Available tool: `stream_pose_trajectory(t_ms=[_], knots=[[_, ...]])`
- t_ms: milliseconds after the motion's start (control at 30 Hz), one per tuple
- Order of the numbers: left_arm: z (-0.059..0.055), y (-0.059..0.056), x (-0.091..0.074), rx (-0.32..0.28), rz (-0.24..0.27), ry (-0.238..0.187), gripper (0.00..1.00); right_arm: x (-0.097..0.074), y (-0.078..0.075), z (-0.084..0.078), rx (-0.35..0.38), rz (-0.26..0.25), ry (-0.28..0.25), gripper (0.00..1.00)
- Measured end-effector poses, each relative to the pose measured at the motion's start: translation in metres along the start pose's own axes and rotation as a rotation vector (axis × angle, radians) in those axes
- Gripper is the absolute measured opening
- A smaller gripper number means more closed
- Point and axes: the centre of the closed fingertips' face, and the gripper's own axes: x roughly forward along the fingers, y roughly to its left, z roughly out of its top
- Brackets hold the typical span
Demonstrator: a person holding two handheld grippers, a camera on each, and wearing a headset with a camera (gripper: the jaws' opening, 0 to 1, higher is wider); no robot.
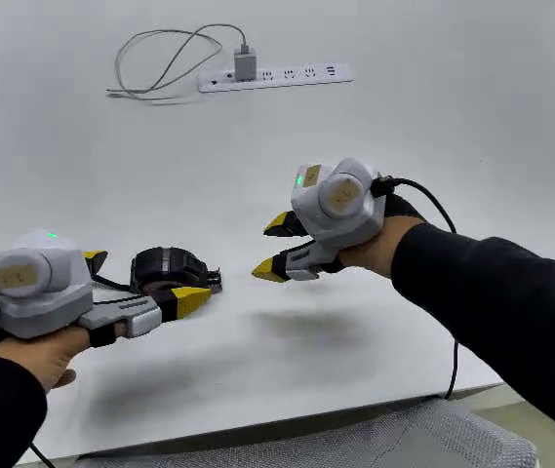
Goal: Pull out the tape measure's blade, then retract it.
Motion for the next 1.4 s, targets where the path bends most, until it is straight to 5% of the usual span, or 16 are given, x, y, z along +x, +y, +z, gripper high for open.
stream_pose_trajectory(t_ms=[33, 267, 333, 367, 500, 667, 733, 900, 1100, 1200, 1400], knots=[[0.007, -0.003, -0.003, 0.018, -0.037, -0.043, 0.99, -0.005, 0.0, -0.003, 0.012, -0.003, -0.005, 0.35], [0.001, 0.01, -0.023, 0.076, -0.041, -0.002, 0.99, -0.032, 0.001, -0.018, 0.026, -0.029, -0.045, 0.44], [0.004, 0.013, -0.031, 0.073, -0.053, -0.025, 0.99, -0.042, 0.002, -0.022, 0.03, -0.041, -0.052, 0.46], [0.014, 0.006, -0.035, 0.067, -0.096, -0.093, 0.99, -0.047, 0.002, -0.025, 0.037, -0.049, -0.053, 0.48], [0.009, 0.016, -0.045, 0.075, -0.07, -0.07, 0.99, -0.065, 0.001, -0.032, 0.068, -0.072, -0.073, 0.52], [0.004, 0.03, -0.056, 0.198, -0.03, -0.058, 0.99, -0.086, -0.004, -0.045, 0.073, -0.1, -0.098, 0.58], [-0.006, 0.04, -0.061, 0.232, 0.002, 0.003, 0.99, -0.093, -0.009, -0.054, 0.093, -0.12, -0.102, 0.62], [-0.007, 0.051, -0.074, 0.199, 0.023, 0.002, 0.99, -0.111, -0.015, -0.075, 0.126, -0.158, -0.107, 0.69], [-0.012, 0.052, -0.084, 0.197, 0.015, -0.028, 0.99, -0.134, -0.024, -0.099, 0.147, -0.212, -0.078, 0.73], [-0.023, 0.053, -0.085, 0.212, 0.019, 0.015, 0.99, -0.144, -0.027, -0.109, 0.158, -0.226, -0.076, 0.75], [-0.03, 0.052, -0.089, 0.245, 0.01, 0.031, 0.99, -0.156, -0.03, -0.132, 0.169, -0.256, -0.069, 0.85]])
